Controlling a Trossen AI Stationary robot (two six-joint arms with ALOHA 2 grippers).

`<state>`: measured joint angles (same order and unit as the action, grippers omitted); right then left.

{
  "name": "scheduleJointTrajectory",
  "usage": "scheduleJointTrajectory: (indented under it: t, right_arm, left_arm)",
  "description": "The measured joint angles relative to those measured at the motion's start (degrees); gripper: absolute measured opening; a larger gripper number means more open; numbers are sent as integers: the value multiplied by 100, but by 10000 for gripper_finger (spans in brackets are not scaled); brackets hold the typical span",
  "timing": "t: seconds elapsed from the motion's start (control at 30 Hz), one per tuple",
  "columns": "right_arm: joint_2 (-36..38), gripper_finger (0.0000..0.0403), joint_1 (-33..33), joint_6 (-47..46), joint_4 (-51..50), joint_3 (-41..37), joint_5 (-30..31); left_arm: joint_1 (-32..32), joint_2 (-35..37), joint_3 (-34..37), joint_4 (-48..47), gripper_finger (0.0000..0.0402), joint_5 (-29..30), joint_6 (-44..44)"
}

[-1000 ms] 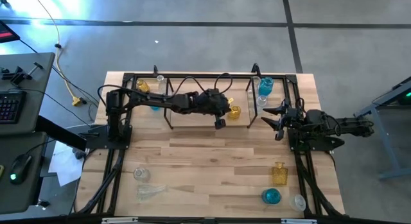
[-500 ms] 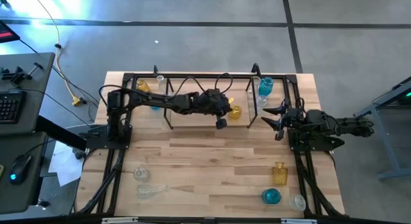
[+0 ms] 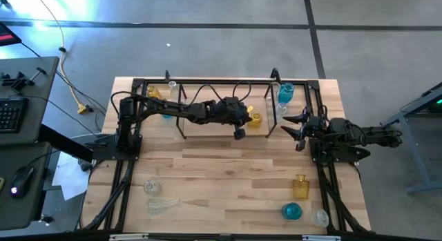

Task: Sort vases onto shelf
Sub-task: Put the yellow vase on the shelf

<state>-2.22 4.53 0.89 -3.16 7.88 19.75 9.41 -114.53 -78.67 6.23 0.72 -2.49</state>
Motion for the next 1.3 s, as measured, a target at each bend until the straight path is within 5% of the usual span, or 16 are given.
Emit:
scheduleJointTrajectory:
  t: [0.5, 0.83, 1.3]
  right_arm:
    - [1, 170, 1, 57, 26, 0, 0]
    - [1, 170, 1, 57, -94, 0, 0]
    - [1, 170, 0, 61, -92, 0, 0]
  left_arm:
    - [-150, 15, -318, -412, 0, 307, -407]
    - [368, 25, -321, -500, 0, 486, -463]
    - [791, -10, -321, -508, 0, -242, -371]
